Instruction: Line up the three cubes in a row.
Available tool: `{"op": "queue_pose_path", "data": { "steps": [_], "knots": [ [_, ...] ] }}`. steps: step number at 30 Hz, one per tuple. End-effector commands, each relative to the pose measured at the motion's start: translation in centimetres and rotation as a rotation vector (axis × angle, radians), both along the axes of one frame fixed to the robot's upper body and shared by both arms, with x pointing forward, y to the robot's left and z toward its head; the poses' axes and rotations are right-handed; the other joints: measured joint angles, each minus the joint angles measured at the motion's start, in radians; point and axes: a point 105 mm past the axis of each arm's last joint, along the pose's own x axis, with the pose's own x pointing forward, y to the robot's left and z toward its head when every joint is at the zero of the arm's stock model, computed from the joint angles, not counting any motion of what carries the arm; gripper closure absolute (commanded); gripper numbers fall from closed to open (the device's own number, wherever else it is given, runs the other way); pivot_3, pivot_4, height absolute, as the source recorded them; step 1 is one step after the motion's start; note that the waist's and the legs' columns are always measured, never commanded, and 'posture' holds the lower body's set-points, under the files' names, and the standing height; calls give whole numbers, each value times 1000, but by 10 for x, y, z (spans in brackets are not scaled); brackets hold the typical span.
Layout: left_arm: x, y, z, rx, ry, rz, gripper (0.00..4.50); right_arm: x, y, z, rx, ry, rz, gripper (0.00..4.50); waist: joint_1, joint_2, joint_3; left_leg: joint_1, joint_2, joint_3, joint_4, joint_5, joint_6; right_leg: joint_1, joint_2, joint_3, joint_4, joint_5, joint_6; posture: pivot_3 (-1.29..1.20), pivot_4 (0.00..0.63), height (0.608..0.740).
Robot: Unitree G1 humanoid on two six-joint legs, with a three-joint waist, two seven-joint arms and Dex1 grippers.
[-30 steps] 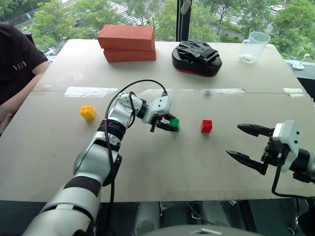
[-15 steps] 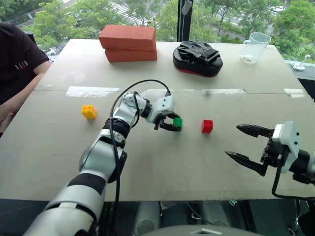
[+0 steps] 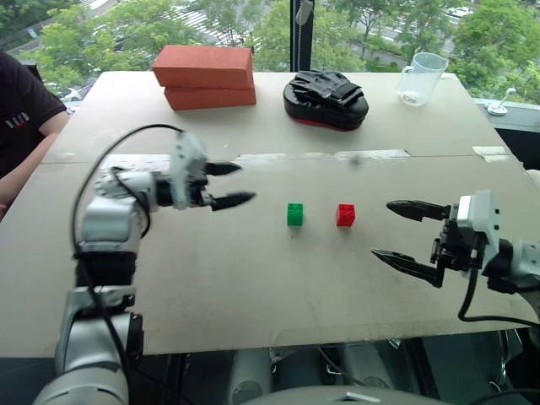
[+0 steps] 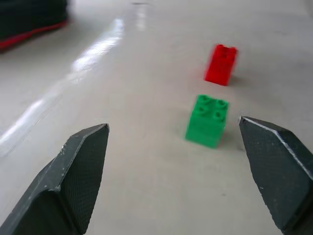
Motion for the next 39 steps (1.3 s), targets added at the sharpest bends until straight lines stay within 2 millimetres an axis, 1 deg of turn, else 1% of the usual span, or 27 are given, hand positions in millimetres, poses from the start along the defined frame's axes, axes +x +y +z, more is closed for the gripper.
{"op": "queue_pose_path", "data": {
  "steps": [1, 2, 3, 5, 6, 9, 11, 13, 18, 23, 24, 25, 26, 27, 28, 30, 31, 34, 37, 39],
  "knots": [
    [1, 55, 24, -67, -149, 554, 179, 3, 10, 6, 13, -36, 87, 0, 12, 0, 0, 0, -1, 0, 0, 0, 0, 1, 0, 0, 0, 0, 0, 0, 150, 740],
    [-4, 69, 20, -83, -142, 688, 179, 5, 13, 7, 16, -38, 106, 0, 18, 0, 0, 1, -2, -1, 2, 0, 0, 2, -1, 1, 0, 0, 0, 0, 150, 740],
    [-9, 77, 14, -83, -131, 783, 179, 8, 14, 7, 20, -41, 120, 0, 23, -1, 0, 0, -2, -1, 3, 0, 0, 3, 0, 1, 0, 0, 0, 0, 150, 740],
    [-19, 85, 2, -82, -100, 897, 179, 12, 18, 8, 19, -45, 155, 0, 28, -2, -1, 0, -3, -2, 5, 0, 0, 5, 0, 2, -1, 0, 0, 0, 150, 740],
    [-21, 86, -1, -85, -89, 927, 179, 13, 19, 8, 18, -47, 165, 0, 31, -2, -1, 0, -3, -2, 6, 0, 0, 5, 0, 3, -2, 0, 0, 0, 150, 740],
    [-23, 87, -7, -91, -62, 977, 179, 17, 19, 9, 19, -50, 183, 0, 37, -2, 0, -1, -4, -4, 8, 0, 0, 6, 0, 1, -1, -1, -2, 0, 150, 740],
    [-19, 95, -9, -147, -61, 1050, 179, 20, 21, 9, 15, -55, 197, 0, 36, -2, 0, 0, -4, -5, 8, 0, 0, 7, -1, 0, -1, -1, -3, 0, 150, 740],
    [-12, 99, -17, -148, -42, 1080, 179, 21, 23, 10, 10, -57, 207, 0, 35, -2, 0, 0, -3, -6, 8, 0, 0, 7, -2, 0, 0, -1, -3, 0, 150, 740],
    [1, 102, -37, -103, -2, 1084, 179, 20, 18, 13, -10, -66, 188, 0, 28, -2, -1, 0, -2, -6, 7, 0, 0, 7, -1, -1, 0, 1, -3, 0, 150, 740],
    [12, 111, -46, -82, -14, 1098, 179, 17, 16, 14, -7, -67, 163, 0, 28, -2, 0, -1, -2, -5, 7, -1, 0, 7, -1, -1, -1, 2, -3, 0, 150, 740],
    [14, 111, -46, -85, -22, 1091, 686, 16, 17, 14, -7, -66, 159, 0, 28, -2, 0, -1, -2, -5, 7, -1, 0, 6, -2, -1, -1, 2, -3, 0, 150, 740],
    [16, 111, -46, -80, -30, 1082, 826, 15, 16, 14, -7, -65, 153, 0, 28, -2, 0, -1, -2, -5, 7, -1, 0, 6, -2, -1, -1, 2, -3, 0, 150, 740],
    [17, 111, -45, -76, -37, 1075, 1351, 14, 16, 13, -7, -64, 149, 0, 28, -2, 0, -1, -2, -5, 7, -1, 0, 6, -2, -1, -1, 2, -3, 0, 150, 740],
    [18, 113, -47, -73, -37, 1074, 1736, 13, 15, 13, -8, -62, 144, 0, 28, -2, 0, -1, -2, -5, 7, -1, 0, 6, -3, -1, -1, 2, -3, 0, 150, 740],
    [18, 113, -46, -71, -45, 1062, 2232, 12, 14, 13, -7, -62, 132, 0, 28, -2, 0, -1, -2, -5, 7, -1, 0, 6, -3, -2, -1, 1, -4, 0, 150, 740],
    [21, 104, -42, -85, -61, 975, 3223, 10, 12, 12, -9, -60, 108, 0, 28, -2, 0, -1, -2, -5, 7, -1, 0, 6, -4, -2, -2, 1, -4, 0, 150, 740],
    [22, 95, -38, -102, -60, 886, 3230, 9, 11, 11, -8, -60, 97, 0, 29, -2, 0, -1, -2, -5, 7, -1, 0, 7, -4, -2, -2, 2, -4, 0, 150, 740],
    [21, 52, -24, -167, -16, 509, 3230, 6, 7, 10, -18, -56, 79, 0, 29, -2, 0, -2, -2, -6, 7, -1, 0, 6, -5, -3, -2, 1, -7, 0, 150, 740],
    [15, 18, -19, -69, 34, 179, 3230, 6, 2, 9, -33, -58, 62, 0, 29, -2, 0, -2, -3, -6, 7, -1, -1, 6, -5, -4, -2, 0, -7, 0, 150, 740],
    [11, 2, -18, -54, 82, 14, 3230, 6, 0, 9, -44, -62, 55, 0, 28, -2, 0, -1, -3, -6, 7, -1, -1, 6, -5, -6, -2, -1, -5, 0, 150, 740]
  ]
}}
